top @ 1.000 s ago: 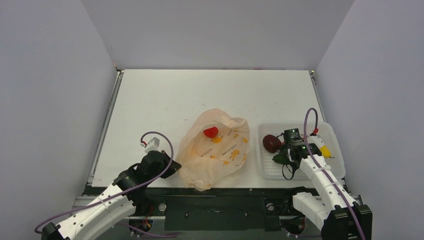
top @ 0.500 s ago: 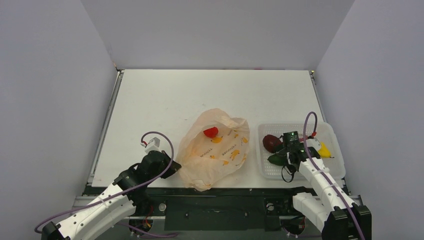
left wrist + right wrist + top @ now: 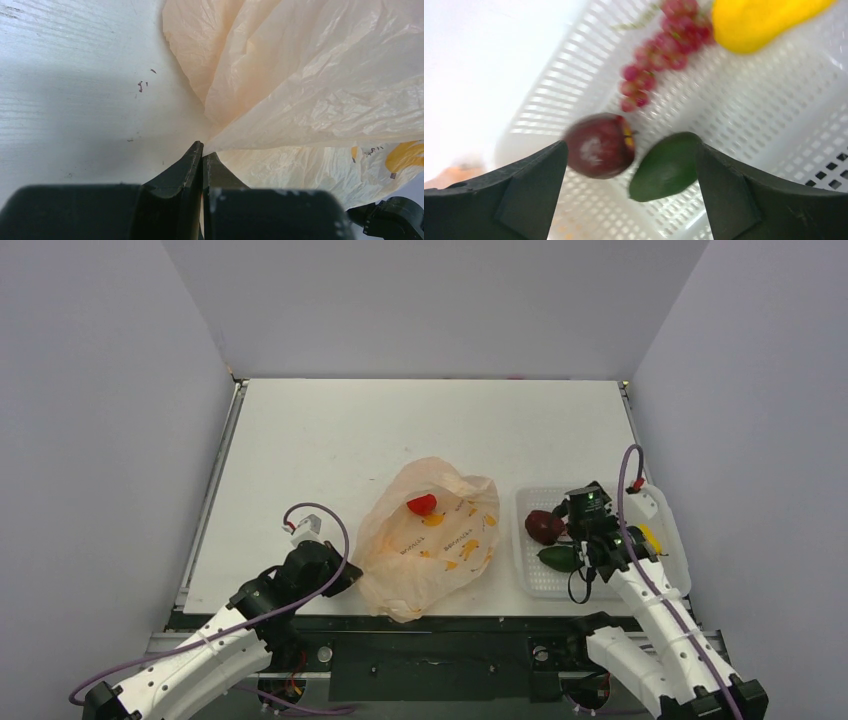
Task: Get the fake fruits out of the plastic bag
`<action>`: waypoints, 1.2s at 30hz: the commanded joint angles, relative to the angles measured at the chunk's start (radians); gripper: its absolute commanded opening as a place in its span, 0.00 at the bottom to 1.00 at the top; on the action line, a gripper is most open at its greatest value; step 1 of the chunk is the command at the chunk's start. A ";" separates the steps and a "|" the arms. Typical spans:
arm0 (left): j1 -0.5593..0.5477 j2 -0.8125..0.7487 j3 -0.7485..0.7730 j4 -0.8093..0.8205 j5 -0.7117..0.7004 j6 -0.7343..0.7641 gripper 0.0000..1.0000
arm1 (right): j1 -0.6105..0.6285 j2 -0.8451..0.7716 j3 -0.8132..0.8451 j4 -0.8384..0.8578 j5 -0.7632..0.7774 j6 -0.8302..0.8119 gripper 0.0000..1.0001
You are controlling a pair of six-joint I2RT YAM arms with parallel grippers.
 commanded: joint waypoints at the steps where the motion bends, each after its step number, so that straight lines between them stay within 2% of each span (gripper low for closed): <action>1: 0.006 0.007 0.009 0.061 0.006 0.005 0.00 | 0.105 -0.029 0.160 -0.016 0.230 -0.110 0.91; 5: 0.006 0.026 0.009 0.082 0.016 0.006 0.00 | 0.316 0.015 0.294 0.042 0.392 -0.216 0.91; 8: 0.006 0.031 0.009 0.082 0.021 0.005 0.00 | 0.512 0.022 0.325 0.165 0.426 -0.346 0.91; 14: 0.007 0.010 0.014 0.063 0.016 0.002 0.00 | 0.771 0.000 0.300 0.603 0.294 -0.598 0.91; 18: 0.006 0.010 0.021 0.058 0.016 0.001 0.00 | 0.915 0.065 0.316 0.735 0.126 -0.786 0.90; 22: 0.007 0.019 0.026 0.063 0.020 0.000 0.00 | 0.999 0.186 0.355 0.725 -0.072 -0.881 0.89; 27: 0.007 0.023 0.022 0.069 0.029 -0.004 0.00 | 1.009 0.352 0.330 0.713 -0.249 -0.869 0.86; 30: 0.007 0.022 0.020 0.069 0.034 -0.006 0.00 | 1.029 0.432 0.303 0.723 -0.200 -0.871 0.79; 36: 0.006 0.012 0.021 0.058 0.039 -0.008 0.00 | 1.039 0.479 0.172 0.873 0.021 -0.851 0.77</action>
